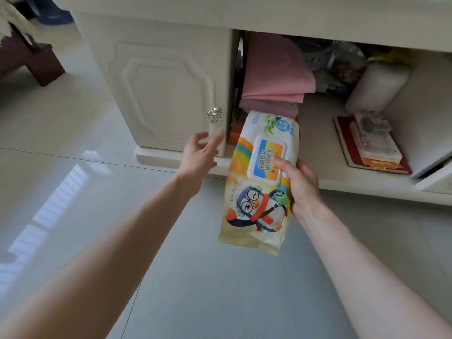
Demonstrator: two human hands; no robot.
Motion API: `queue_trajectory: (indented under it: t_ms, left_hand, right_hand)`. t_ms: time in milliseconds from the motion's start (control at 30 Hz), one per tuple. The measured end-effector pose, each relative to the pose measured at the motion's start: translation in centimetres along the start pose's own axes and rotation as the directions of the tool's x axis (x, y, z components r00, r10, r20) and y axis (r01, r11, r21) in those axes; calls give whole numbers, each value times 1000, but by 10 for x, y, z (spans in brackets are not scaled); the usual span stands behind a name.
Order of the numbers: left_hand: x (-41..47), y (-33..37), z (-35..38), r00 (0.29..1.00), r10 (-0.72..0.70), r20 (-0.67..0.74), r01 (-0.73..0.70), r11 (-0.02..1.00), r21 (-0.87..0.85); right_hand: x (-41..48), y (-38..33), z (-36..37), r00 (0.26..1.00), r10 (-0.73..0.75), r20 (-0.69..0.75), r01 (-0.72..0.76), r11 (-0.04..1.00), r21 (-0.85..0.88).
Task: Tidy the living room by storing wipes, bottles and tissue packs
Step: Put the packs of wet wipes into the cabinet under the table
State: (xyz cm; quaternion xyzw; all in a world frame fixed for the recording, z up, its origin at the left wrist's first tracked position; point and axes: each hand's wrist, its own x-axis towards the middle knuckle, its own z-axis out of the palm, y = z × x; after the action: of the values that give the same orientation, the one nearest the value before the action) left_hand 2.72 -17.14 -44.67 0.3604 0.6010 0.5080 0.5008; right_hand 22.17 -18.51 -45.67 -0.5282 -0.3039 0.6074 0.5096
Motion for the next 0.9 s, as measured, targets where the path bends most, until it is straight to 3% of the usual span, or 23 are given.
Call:
queue_trajectory:
  t_ms: [200, 433, 900]
  left_hand:
    - [32, 12, 11, 973, 152, -174, -163, 985, -54]
    - [34, 13, 14, 935, 259, -242, -274, 961, -27]
    - [-52, -3, -37, 956, 254, -145, -264, 963, -50]
  right_hand:
    - [8, -3, -4, 999, -27, 33, 29, 999, -45]
    - [10, -3, -10, 997, -38, 64, 43, 996, -82]
    - [-26, -3, 4, 985, -70, 156, 83, 993, -79]
